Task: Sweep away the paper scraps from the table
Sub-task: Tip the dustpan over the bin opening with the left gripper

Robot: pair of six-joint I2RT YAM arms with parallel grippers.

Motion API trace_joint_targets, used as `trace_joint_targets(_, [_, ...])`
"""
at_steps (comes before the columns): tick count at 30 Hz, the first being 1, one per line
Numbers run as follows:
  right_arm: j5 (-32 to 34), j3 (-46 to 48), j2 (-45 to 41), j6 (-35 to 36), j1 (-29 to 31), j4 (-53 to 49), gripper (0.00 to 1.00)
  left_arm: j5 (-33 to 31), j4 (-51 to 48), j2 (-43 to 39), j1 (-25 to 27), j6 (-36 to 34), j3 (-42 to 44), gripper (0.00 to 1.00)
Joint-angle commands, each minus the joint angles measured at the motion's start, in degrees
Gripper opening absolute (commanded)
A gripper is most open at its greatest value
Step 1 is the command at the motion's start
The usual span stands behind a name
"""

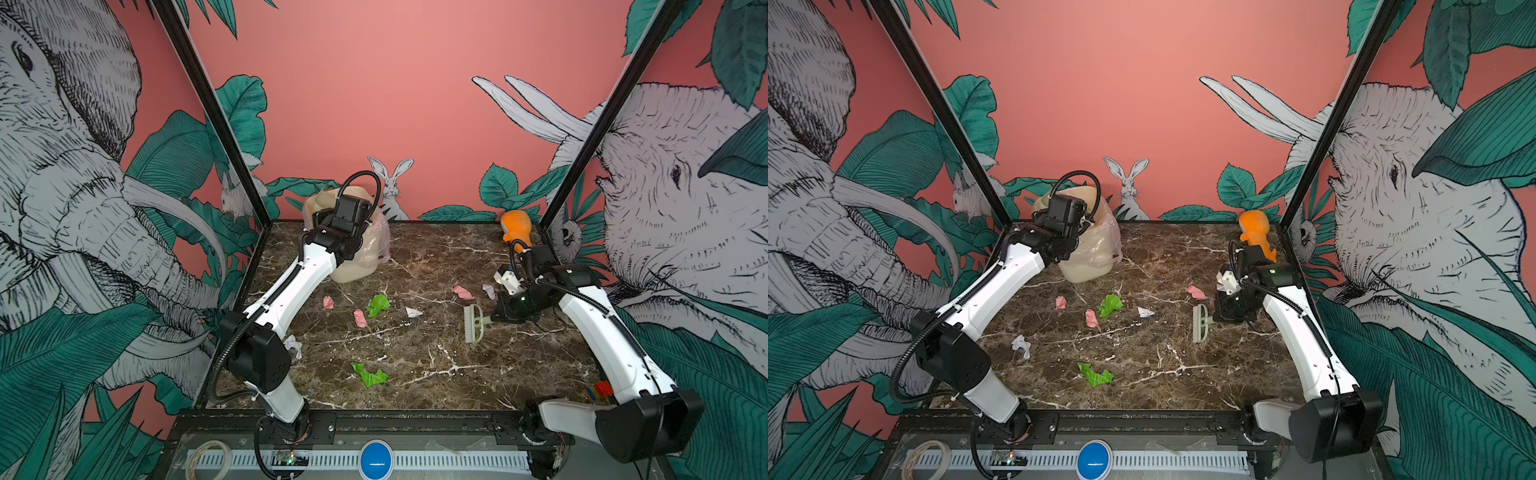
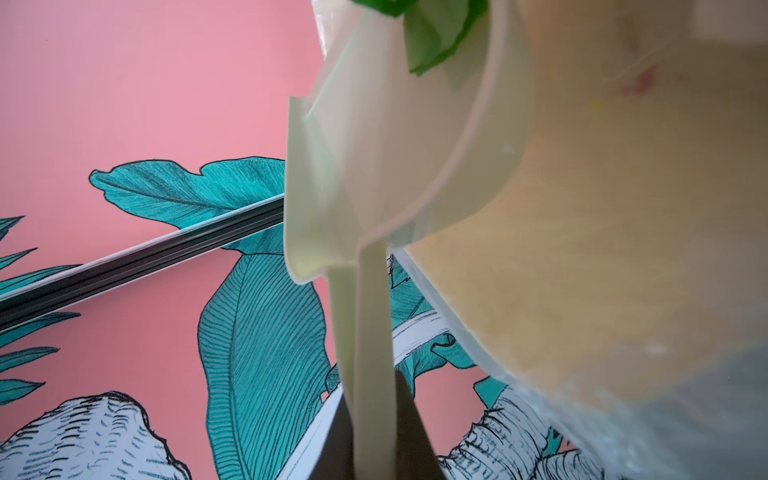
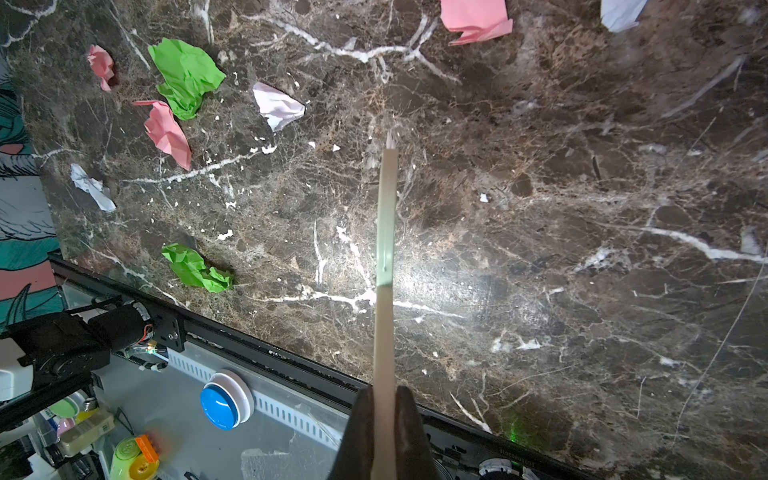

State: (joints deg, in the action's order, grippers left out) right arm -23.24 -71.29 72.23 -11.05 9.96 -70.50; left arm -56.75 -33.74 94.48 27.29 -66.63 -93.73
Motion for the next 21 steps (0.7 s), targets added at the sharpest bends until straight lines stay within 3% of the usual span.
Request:
trace_joint_targets(1, [-1.19, -0.43, 0.3, 1.03, -0.28, 0.07, 0.0, -2.6, -2.75, -2.91, 0.23, -0.26, -0.03, 0.06])
trace_joint_targets(7, [-1.42, -0.26, 0.42, 1.36, -0.24, 0.21, 0.0, -6.35, 2.88, -3.38, 0.84, -10.15, 1.63, 0.05])
trace_joint_targets(13, [-2.57, -0.57, 1.07, 2.51, -0.29, -0.25, 0.0, -5.27, 18.57, -5.57, 0.85, -27.33, 5.57, 0.03])
trace_joint_targets(21, [-4.42, -1.81, 2.26, 4.14, -0.24, -0.78, 0.0, 1.41, 20.02, -7.64, 0.58, -34.96, 5.37, 0.04])
